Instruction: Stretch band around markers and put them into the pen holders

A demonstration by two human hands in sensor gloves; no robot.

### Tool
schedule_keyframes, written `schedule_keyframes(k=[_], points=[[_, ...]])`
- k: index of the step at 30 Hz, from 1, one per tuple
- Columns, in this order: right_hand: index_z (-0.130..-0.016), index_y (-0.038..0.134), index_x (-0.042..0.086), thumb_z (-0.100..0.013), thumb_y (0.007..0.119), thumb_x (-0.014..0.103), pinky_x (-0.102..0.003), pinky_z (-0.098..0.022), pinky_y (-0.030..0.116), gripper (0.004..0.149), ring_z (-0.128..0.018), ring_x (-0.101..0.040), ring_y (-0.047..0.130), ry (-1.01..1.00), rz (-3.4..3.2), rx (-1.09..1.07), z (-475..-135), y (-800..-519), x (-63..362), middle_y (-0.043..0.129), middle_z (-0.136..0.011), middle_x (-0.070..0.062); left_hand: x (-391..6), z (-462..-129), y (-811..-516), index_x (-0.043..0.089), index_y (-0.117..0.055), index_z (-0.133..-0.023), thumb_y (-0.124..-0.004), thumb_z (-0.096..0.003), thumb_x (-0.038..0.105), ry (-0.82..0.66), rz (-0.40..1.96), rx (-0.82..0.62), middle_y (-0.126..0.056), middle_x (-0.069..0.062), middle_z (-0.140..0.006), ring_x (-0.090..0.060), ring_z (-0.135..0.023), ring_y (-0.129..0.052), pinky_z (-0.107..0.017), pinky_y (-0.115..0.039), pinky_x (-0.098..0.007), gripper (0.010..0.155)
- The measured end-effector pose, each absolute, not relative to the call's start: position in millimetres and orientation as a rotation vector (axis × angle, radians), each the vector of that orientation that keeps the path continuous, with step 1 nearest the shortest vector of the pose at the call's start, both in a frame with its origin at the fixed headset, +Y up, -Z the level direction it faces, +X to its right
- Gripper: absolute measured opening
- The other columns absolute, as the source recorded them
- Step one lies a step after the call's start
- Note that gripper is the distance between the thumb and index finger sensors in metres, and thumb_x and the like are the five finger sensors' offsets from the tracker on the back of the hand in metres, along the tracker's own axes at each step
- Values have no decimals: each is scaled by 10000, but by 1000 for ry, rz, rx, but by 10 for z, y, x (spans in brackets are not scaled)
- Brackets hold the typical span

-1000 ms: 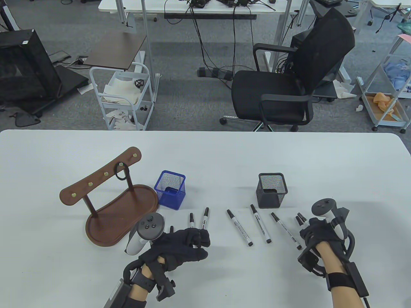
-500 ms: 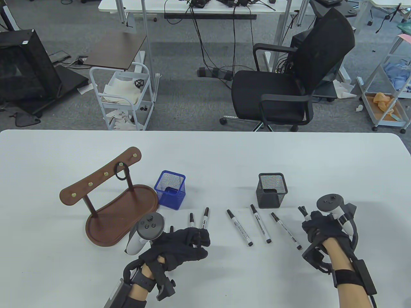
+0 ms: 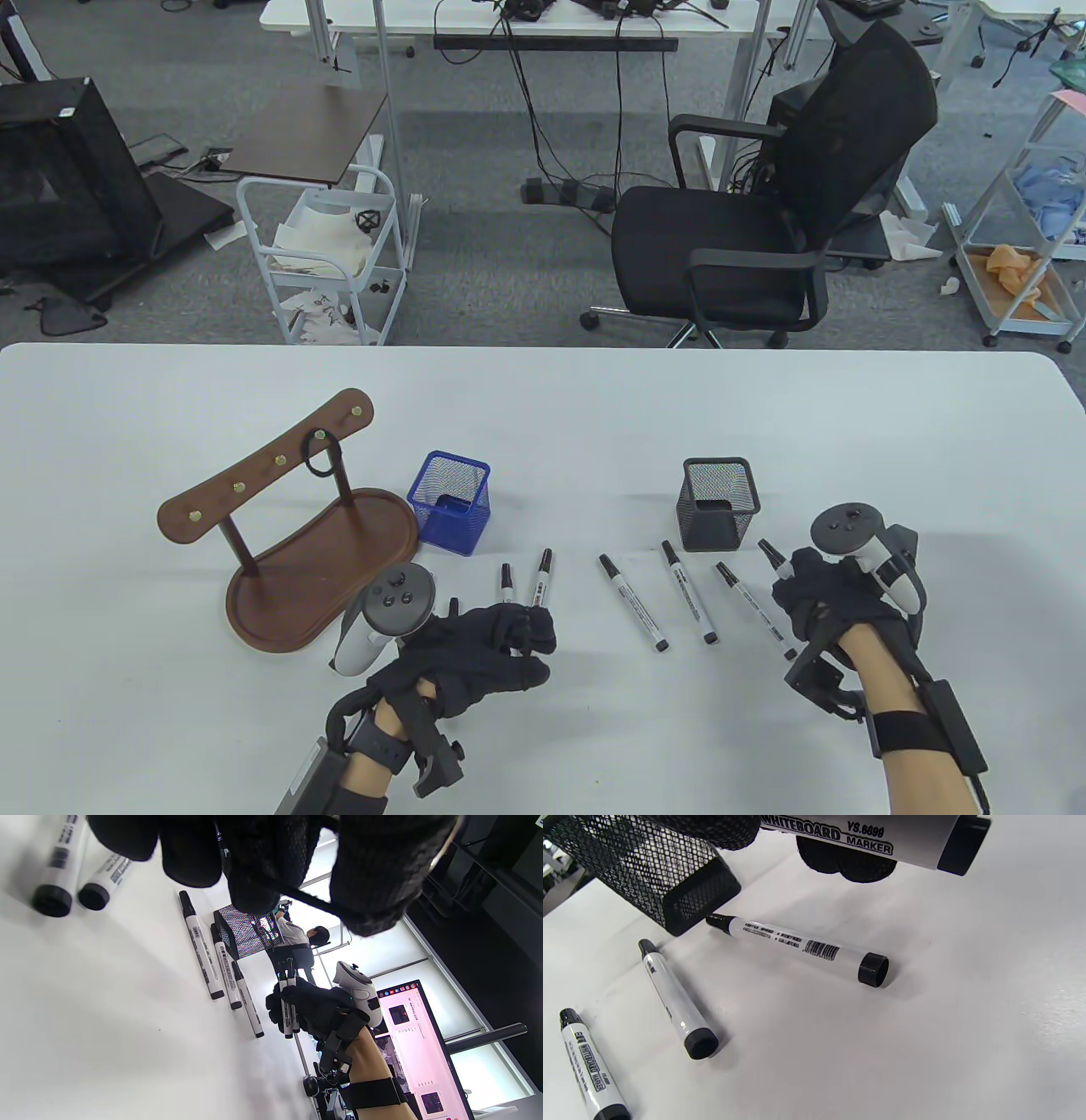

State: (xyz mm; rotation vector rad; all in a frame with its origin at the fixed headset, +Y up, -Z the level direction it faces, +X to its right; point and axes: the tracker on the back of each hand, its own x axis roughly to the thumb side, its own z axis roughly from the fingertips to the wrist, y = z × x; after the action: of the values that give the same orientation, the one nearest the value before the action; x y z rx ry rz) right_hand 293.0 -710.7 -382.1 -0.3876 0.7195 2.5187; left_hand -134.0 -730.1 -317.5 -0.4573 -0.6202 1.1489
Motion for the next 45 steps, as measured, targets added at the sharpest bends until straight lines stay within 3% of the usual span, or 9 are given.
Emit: schedule_keyframes(k=[14, 21, 27, 36, 45], points=[[-943, 539, 229, -550, 706, 321, -623, -664, 664, 437, -785, -347, 883, 625, 2697, -398, -3846, -7166, 2728, 823, -943, -99, -1335, -3170, -7295, 76, -632, -1077, -906, -525, 419, -623, 1154, -449, -817, -150, -1066, -473, -1022, -674, -734, -564, -684, 706], [-959, 509, 327, -556, 713, 310, -586, -643, 690, 452, -657, -273, 860, 621, 2710, -396, -3861, -7239, 2685, 831, -821, -17, -1343, -3167, -7294, 74, -633, -1078, -907, -525, 417, -623, 1156, -449, -818, -151, -1066, -480, -1022, -667, -734, -563, -684, 706], [-968, 520, 345, -510, 764, 427, -530, -546, 747, 526, -527, -228, 876, 598, 2745, -410, -3862, -7298, 2677, 857, -711, 8, -1349, -3164, -7294, 73, -634, -1077, -908, -524, 414, -622, 1157, -449, -817, -154, -1065, -475, -1022, -670, -733, -564, -684, 705], [-999, 534, 297, -490, 811, 458, -529, -556, 740, 601, -550, -228, 865, 606, 2807, -433, -3883, -7375, 2631, 834, -752, 0, -1354, -3166, -7290, 75, -633, -1077, -907, -524, 414, -621, 1159, -449, -818, -151, -1066, -478, -1021, -672, -734, -564, -685, 704], [-977, 609, 272, -499, 818, 433, -537, -582, 718, 546, -589, -236, 847, 649, 2842, -453, -3903, -7470, 2589, 796, -812, -12, -1358, -3168, -7287, 72, -636, -1076, -907, -525, 412, -619, 1160, -450, -819, -152, -1064, -479, -1021, -671, -733, -564, -686, 702]])
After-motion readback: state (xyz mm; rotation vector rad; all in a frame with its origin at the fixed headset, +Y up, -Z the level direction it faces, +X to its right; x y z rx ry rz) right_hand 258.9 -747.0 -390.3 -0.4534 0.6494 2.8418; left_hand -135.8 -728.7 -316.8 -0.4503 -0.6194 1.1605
